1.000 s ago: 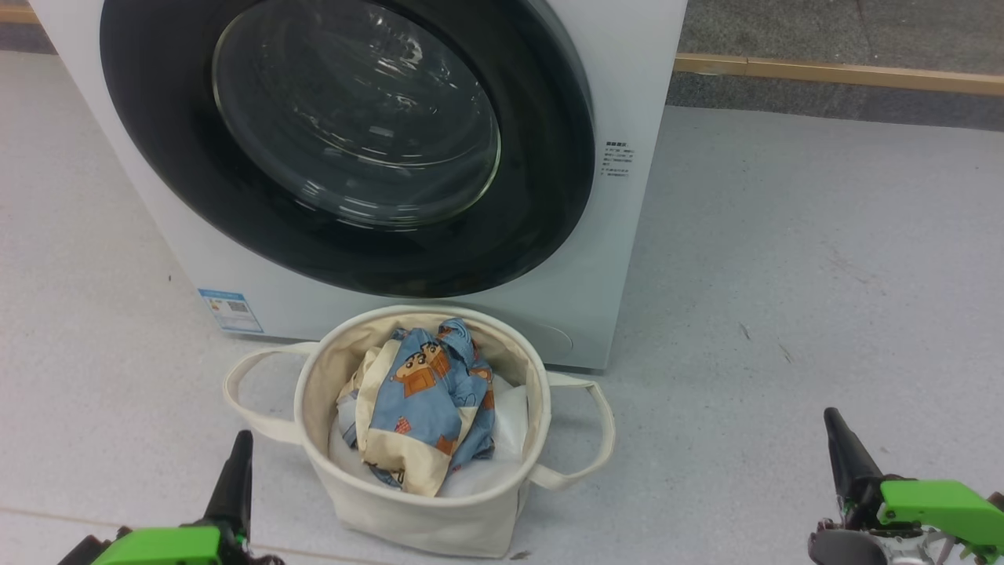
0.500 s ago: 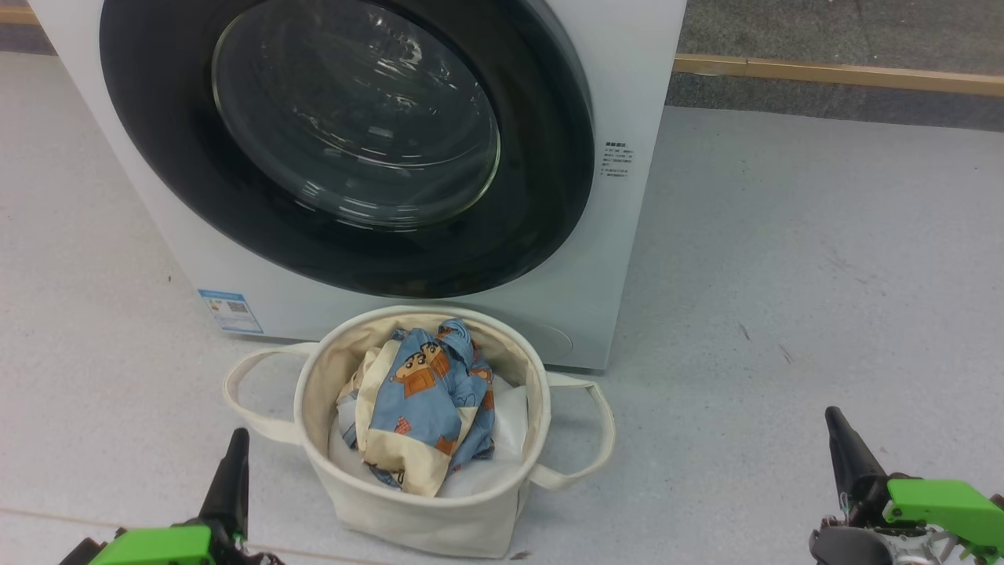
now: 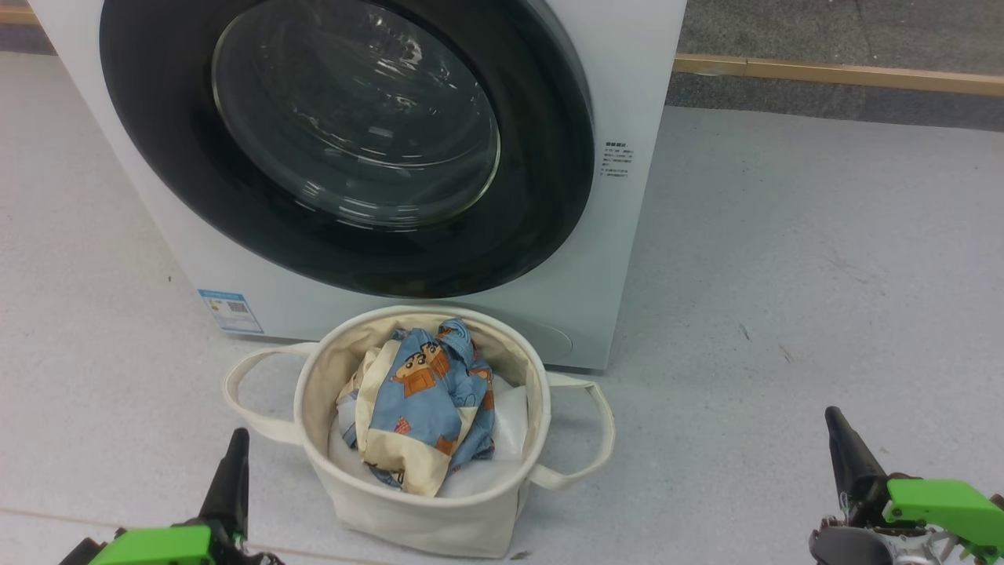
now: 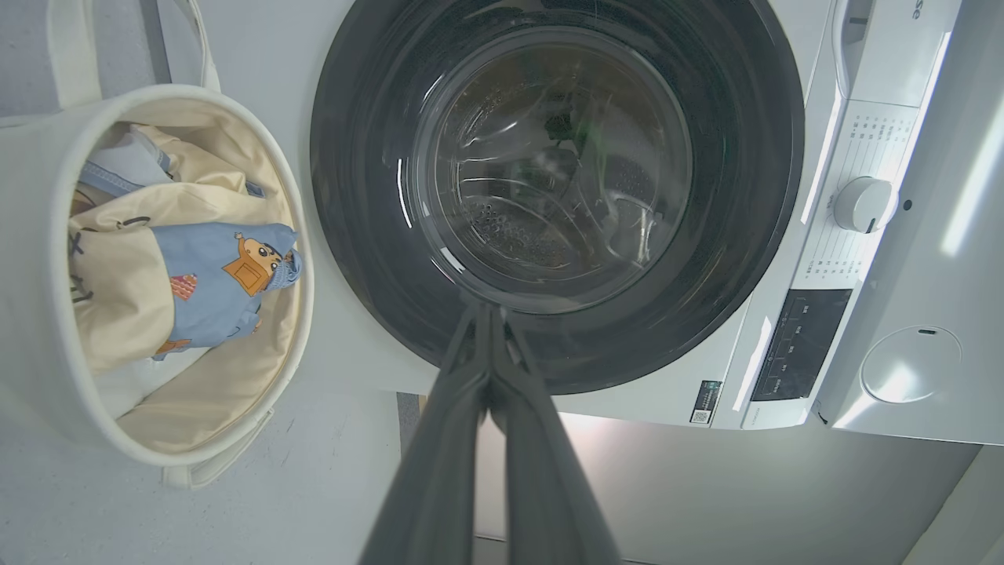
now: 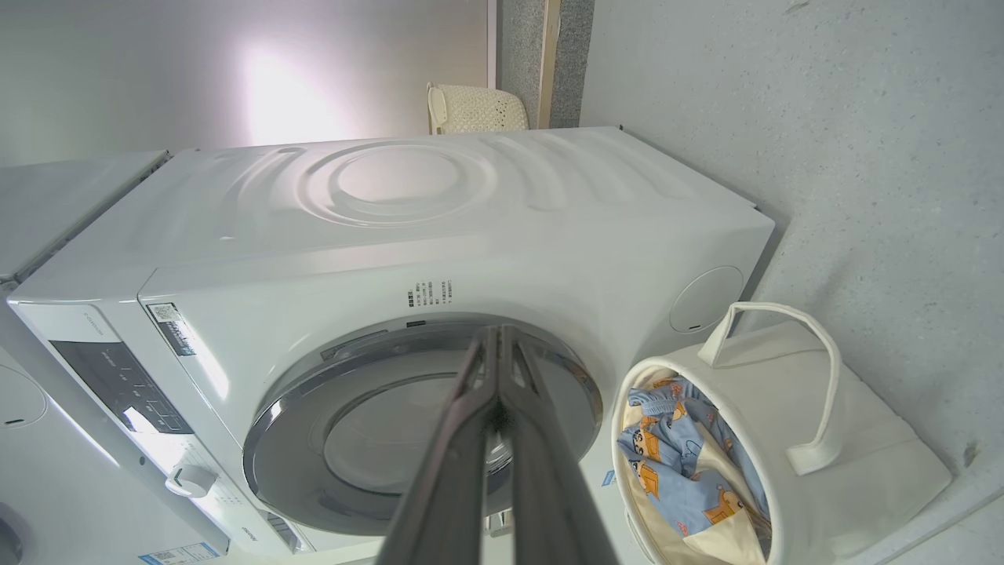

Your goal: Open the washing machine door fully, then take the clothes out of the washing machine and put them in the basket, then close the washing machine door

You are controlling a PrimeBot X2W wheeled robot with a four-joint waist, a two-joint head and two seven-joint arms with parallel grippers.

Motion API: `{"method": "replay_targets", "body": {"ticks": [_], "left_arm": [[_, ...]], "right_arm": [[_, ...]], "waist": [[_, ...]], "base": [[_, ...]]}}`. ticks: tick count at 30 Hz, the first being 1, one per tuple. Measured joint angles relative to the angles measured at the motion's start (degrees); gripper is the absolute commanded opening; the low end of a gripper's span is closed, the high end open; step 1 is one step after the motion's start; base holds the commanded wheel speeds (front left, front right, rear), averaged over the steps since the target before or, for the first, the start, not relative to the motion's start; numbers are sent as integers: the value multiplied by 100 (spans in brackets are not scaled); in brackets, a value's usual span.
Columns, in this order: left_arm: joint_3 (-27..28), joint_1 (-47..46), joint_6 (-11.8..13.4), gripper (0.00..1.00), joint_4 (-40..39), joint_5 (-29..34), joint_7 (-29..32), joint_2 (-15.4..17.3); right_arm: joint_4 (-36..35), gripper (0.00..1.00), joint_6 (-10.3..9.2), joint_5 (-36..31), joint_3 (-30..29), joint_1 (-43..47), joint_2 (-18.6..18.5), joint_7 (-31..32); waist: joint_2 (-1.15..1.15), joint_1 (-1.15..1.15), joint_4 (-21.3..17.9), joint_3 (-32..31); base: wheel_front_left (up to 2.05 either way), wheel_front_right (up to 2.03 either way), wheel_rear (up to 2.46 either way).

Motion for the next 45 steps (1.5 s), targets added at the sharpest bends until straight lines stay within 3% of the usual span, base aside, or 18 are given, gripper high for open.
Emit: {"method": "replay_targets", "body": {"ticks": [45], "left_arm": [[0, 0, 0, 0, 0, 0, 0, 0]], "right_arm": [[0, 0, 0, 29, 42, -1, -11, -2]], "waist": [[0, 0, 0, 0]], "base": [[0, 0, 0]]}}
